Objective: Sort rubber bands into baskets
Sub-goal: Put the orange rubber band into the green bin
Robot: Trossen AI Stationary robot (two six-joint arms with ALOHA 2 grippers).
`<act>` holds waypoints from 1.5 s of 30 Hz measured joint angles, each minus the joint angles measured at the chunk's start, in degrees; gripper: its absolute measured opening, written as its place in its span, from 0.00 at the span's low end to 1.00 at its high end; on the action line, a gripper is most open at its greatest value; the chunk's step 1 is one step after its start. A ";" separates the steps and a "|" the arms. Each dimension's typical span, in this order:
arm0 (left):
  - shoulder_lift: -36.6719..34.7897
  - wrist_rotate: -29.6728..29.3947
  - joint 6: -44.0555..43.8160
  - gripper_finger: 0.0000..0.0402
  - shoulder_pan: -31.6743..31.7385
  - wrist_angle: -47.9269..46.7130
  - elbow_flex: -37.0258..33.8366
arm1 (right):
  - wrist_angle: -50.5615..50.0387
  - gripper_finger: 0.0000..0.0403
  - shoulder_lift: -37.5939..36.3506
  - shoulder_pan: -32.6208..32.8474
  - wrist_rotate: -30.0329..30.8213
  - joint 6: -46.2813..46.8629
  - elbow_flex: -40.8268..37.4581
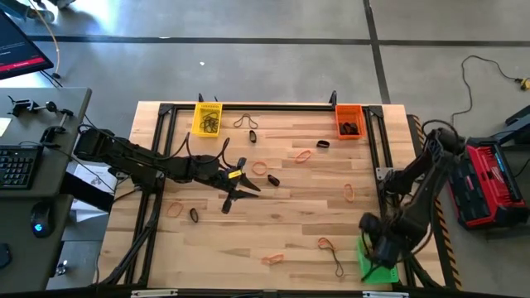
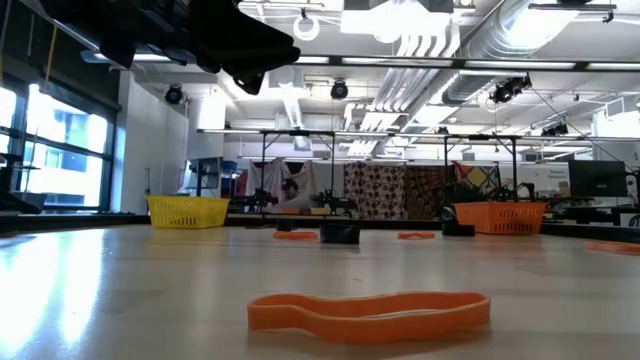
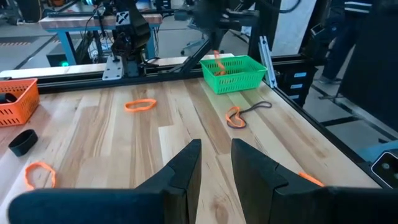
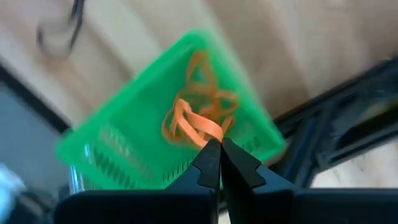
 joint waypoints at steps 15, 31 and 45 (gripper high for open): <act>0.00 -0.07 -0.07 0.20 -0.02 -0.02 0.00 | 8.15 0.02 7.71 2.04 -7.65 -9.59 0.00; 0.00 -0.07 -0.46 0.20 -0.02 0.00 0.00 | 4.16 0.32 7.81 0.04 -9.69 -9.63 0.17; 0.00 -0.04 -0.46 0.20 -0.02 -0.01 0.00 | -6.68 0.18 7.81 -3.19 -7.32 -12.41 10.31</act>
